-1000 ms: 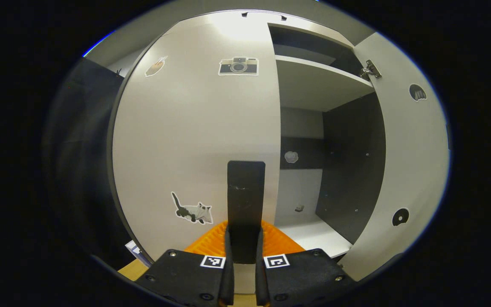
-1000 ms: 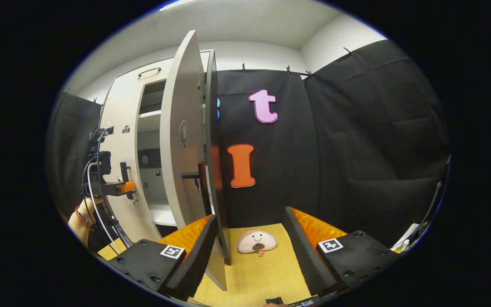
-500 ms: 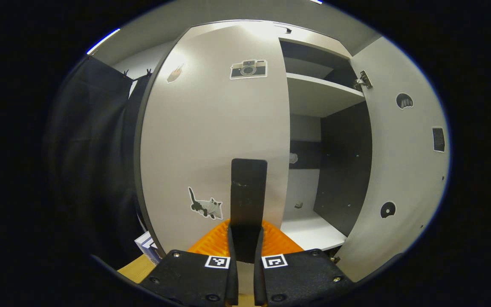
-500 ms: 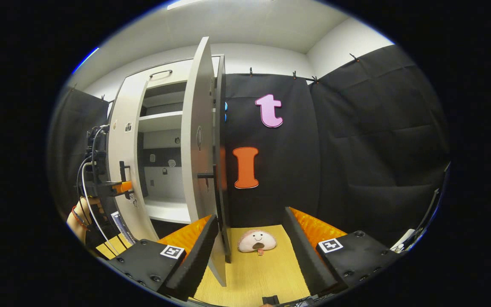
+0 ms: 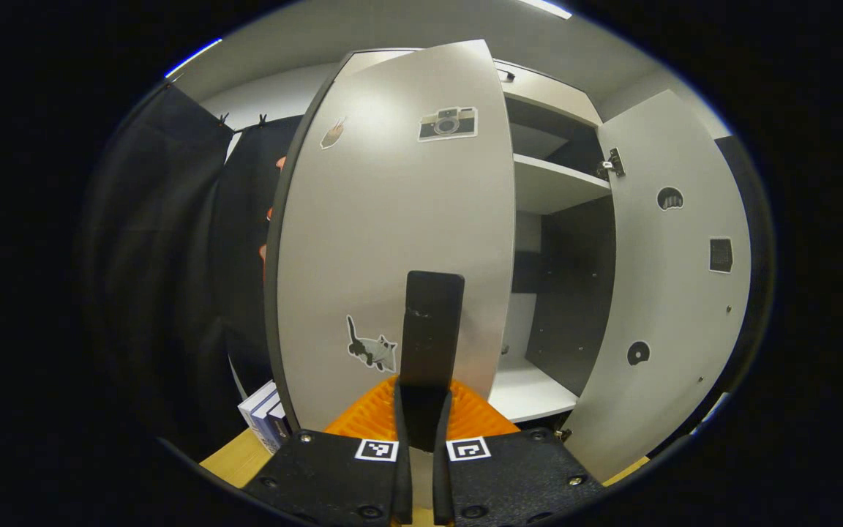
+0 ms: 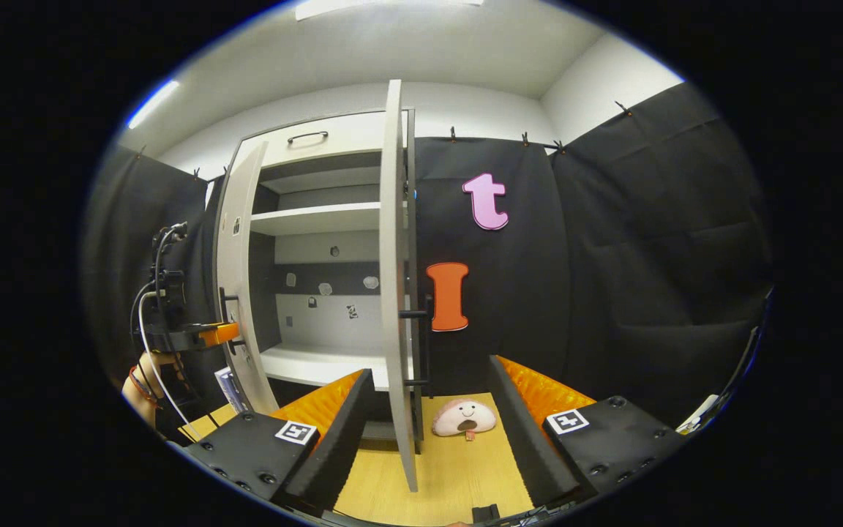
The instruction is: Open the right door of the double-door shoe cabinet with the right hand, and open the left door with the left hand.
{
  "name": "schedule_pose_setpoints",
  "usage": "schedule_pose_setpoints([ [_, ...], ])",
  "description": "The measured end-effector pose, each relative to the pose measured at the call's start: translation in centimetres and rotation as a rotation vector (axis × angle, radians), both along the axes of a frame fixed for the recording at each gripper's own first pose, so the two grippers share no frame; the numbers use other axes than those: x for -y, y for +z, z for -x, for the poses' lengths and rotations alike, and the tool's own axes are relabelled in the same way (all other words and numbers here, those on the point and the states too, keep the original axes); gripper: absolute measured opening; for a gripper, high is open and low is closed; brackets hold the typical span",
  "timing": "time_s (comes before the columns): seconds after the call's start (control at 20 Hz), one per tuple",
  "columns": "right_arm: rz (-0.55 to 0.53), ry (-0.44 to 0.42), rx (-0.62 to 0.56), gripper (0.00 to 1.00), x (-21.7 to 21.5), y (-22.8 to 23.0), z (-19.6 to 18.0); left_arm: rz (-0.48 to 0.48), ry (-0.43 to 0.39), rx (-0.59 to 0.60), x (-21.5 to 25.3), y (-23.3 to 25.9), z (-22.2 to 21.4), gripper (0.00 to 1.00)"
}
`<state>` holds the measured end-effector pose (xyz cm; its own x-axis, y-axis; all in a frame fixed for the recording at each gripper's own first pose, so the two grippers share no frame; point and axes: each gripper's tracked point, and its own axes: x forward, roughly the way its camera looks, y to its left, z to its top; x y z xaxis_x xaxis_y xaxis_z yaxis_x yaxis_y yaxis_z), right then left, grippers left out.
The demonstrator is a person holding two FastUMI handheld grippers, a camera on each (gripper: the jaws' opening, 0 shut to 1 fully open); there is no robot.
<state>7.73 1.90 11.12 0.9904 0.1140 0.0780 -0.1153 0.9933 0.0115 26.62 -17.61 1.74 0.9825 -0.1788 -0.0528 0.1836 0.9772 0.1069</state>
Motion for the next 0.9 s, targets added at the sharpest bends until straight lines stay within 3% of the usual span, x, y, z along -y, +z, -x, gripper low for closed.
schedule_pose_setpoints([
  [0.6, -0.039, -0.015, -0.001, 0.98, -9.1, -0.7, 3.4, 0.016, -0.058, 0.018, -2.0, 0.6, 1.3, 0.10],
  [0.9, -0.033, -0.041, 0.012, 0.98, -11.4, -0.6, 4.6, -0.004, -0.055, 0.022, -3.4, 0.8, 1.7, 0.05],
])
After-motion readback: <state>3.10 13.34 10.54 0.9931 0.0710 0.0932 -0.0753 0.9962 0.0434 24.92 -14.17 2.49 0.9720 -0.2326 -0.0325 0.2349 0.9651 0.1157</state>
